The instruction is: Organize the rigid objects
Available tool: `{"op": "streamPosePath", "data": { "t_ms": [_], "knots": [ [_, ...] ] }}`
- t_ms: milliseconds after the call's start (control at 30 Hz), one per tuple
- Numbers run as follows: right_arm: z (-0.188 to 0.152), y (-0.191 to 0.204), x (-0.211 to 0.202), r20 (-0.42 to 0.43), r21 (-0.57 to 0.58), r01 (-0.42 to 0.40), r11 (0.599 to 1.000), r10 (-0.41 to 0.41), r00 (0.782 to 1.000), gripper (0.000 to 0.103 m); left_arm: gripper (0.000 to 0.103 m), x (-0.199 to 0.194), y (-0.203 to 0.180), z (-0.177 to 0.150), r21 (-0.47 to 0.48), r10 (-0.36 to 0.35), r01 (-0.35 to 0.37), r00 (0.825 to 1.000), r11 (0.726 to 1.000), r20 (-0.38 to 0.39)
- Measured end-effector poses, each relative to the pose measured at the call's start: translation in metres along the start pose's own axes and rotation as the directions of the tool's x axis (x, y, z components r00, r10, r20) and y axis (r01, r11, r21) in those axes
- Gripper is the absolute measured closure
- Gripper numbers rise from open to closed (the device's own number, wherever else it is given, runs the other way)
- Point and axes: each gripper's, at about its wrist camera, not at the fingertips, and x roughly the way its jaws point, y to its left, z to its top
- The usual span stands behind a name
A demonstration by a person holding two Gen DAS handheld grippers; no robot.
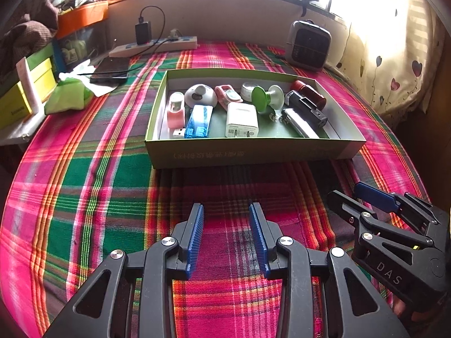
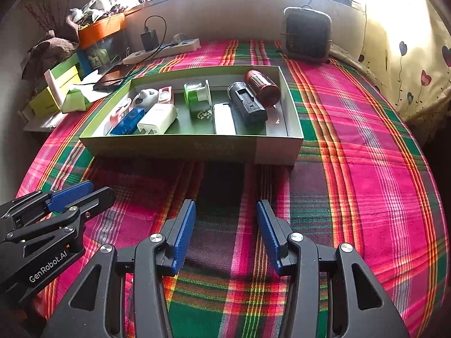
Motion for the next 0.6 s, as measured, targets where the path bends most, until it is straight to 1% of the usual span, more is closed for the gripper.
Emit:
{"op": "streamPosePath", "data": {
  "t_ms": [100, 167, 333, 433, 600],
  "knots": [
    [-0.002, 0.000, -0.001, 0.005, -0.003, 0.009, 1.000, -0.009, 1.000, 0.056, 0.069, 0.001, -0.003, -0.003, 0.007, 0.003, -0.003, 1.000, 1.000, 0.001],
    [-0.003, -0.001, -0.001, 0.007, -0.004, 0.012, 1.000, -0.012, 1.000, 0.056, 0.066, 0.001, -0.004, -0.003, 0.007, -0.001, 0.001, 1.000, 1.000, 0.004],
    [-0.005, 0.003, -0.001, 0.006, -0.027, 0.047, 0.999, -0.046, 0.999, 0.055, 0.063, 0.002, -0.005, -0.004, -0.006, 0.005, -0.005, 1.000, 1.000, 0.020],
    [-0.005, 0.006, 0.000, 0.004, -0.039, 0.051, 0.998, -0.051, 0.999, 0.051, 0.058, 0.003, -0.007, -0.005, -0.006, 0.006, -0.005, 1.000, 1.000, 0.030],
    [-0.005, 0.003, 0.000, 0.004, -0.029, 0.060, 0.998, -0.060, 0.998, 0.049, 0.057, 0.003, -0.012, -0.006, 0.018, 0.027, -0.028, 0.999, 0.999, 0.042]
  ]
}}
